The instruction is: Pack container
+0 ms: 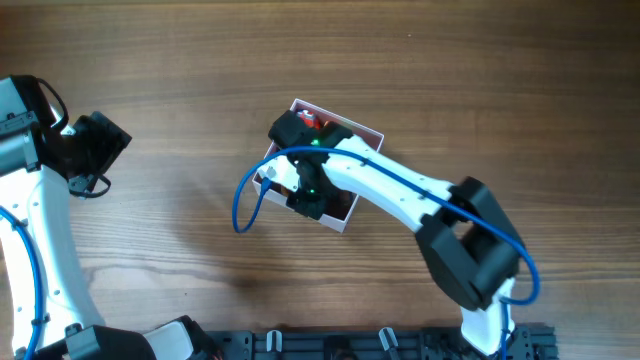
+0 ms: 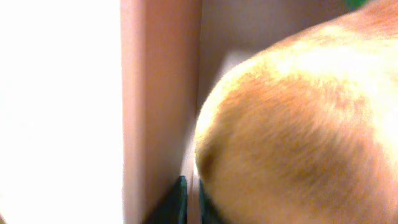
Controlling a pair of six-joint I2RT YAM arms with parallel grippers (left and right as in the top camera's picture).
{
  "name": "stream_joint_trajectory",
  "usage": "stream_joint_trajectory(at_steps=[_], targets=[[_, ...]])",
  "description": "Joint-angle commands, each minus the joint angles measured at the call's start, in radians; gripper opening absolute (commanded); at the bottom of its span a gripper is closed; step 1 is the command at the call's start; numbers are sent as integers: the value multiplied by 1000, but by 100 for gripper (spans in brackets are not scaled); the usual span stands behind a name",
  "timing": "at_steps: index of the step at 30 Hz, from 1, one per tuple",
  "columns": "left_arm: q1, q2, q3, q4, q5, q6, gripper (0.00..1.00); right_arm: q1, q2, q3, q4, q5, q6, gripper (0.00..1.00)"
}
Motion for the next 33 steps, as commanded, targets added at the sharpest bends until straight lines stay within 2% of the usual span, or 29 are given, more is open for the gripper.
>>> stream_joint_trajectory(at_steps=[1,2,4,5,6,7,9,11,13,16,19,22,25,29,33], targets=[[5,-3,-8,0,16,-2,78,-9,-188,27,-2,67,-16,11],[5,-3,-8,0,16,-2,78,-9,-224,27,0,67,-16,15],[5,-3,-8,0,16,-2,78,-9,-307,27,2,67,-16,45],[5,-3,-8,0,16,-1,78,-9,-343,27,-1,68,-16,47],[5,-3,-8,0,16,-1,78,-9,-369,27,-2,68,-15,43],[3,-3,-8,0,16,3,78,-9,-397,27,-2,87,17,33],[-14,-3,-8,3,16,34,77,-15,-436,27,-2,195,164,21],[-65,-3,-8,11,16,71,76,-43,-464,27,-34,362,405,4],[-130,-3,-8,25,11,109,76,-83,-469,27,-78,435,578,4],[-237,0,-8,36,-7,172,76,-174,-468,-2,-119,421,777,4],[-319,11,-8,42,-29,203,76,-241,-461,-49,-114,344,852,4],[-406,53,-8,57,-30,328,75,-289,-433,-115,-119,338,999,4],[-446,126,-8,88,-37,394,73,-293,-393,-153,-107,313,1047,5],[-454,249,-8,133,-32,394,70,-293,-312,-166,-103,278,1056,6],[-484,359,-8,137,-29,395,63,-297,-225,-166,-87,277,1128,6]])
